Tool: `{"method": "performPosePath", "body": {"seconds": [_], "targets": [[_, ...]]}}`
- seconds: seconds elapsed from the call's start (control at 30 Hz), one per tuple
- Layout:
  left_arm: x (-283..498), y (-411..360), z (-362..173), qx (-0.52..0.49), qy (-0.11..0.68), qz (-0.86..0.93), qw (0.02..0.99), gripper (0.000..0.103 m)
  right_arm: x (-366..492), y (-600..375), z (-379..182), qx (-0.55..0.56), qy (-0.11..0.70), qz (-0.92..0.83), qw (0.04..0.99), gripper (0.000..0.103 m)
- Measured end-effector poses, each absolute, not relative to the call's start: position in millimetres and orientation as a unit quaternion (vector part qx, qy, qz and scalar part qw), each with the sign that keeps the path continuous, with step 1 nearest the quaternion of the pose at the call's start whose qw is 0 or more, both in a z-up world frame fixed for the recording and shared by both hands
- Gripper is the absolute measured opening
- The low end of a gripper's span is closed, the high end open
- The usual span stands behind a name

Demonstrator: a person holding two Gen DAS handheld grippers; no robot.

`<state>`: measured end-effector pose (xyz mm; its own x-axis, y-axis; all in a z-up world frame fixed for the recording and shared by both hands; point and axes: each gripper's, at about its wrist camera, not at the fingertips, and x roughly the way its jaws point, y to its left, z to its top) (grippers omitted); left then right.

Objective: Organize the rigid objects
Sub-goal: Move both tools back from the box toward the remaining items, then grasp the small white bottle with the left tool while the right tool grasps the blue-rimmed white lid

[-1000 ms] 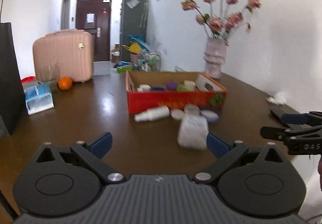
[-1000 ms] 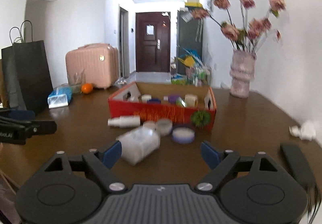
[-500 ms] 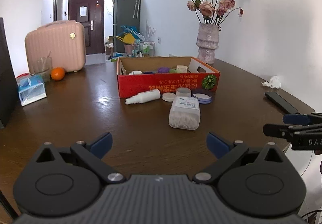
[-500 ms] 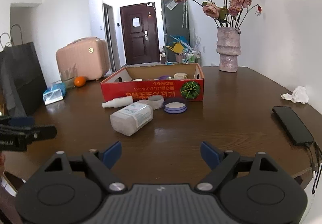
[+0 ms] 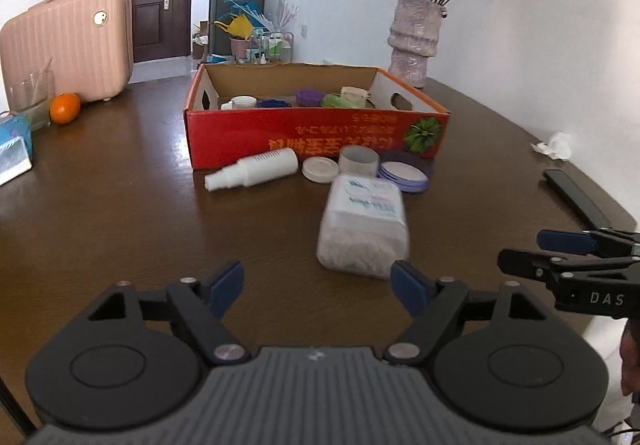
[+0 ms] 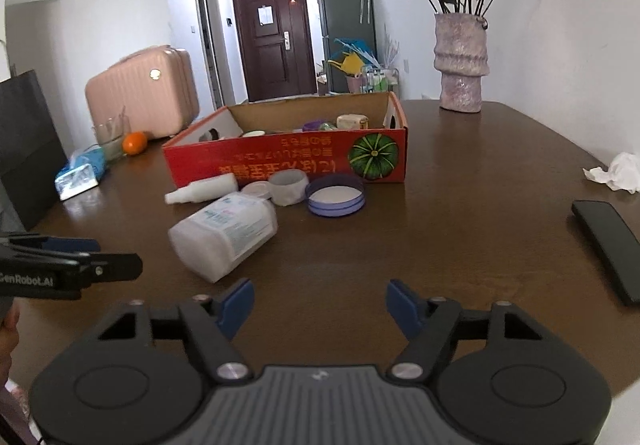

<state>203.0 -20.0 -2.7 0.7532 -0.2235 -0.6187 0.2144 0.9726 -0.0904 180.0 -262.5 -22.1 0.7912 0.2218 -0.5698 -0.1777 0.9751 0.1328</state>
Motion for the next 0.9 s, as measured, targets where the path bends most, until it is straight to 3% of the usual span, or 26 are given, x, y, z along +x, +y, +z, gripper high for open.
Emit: {"method": "performPosePath", "body": {"seconds": [0.5, 0.6, 0.67, 0.9], "targets": [[352.6, -8.0, -9.0, 0.065, 0.349, -0.157, 0.922, 0.076, 307.9, -252.5, -38.9, 0.001, 0.330, 0.105, 0.938, 0.072], [373.4, -10.3, -17.7, 0.072, 0.359, -0.172, 0.914, 0.068, 332.9, -248.8, -44.7, 0.000, 0.338, 0.109, 0.935, 0.072], [382.6, -12.2, -23.3, 0.078, 0.367, -0.177, 0.910, 0.055, 342.6, -244.4, -48.3, -0.004, 0.339, 0.112, 0.934, 0.072], [386.6, -12.4, -34.9, 0.078, 0.359, -0.204, 0.907, 0.048, 366.9, -234.3, -59.2, -0.005, 0.344, 0.119, 0.931, 0.072]]}}
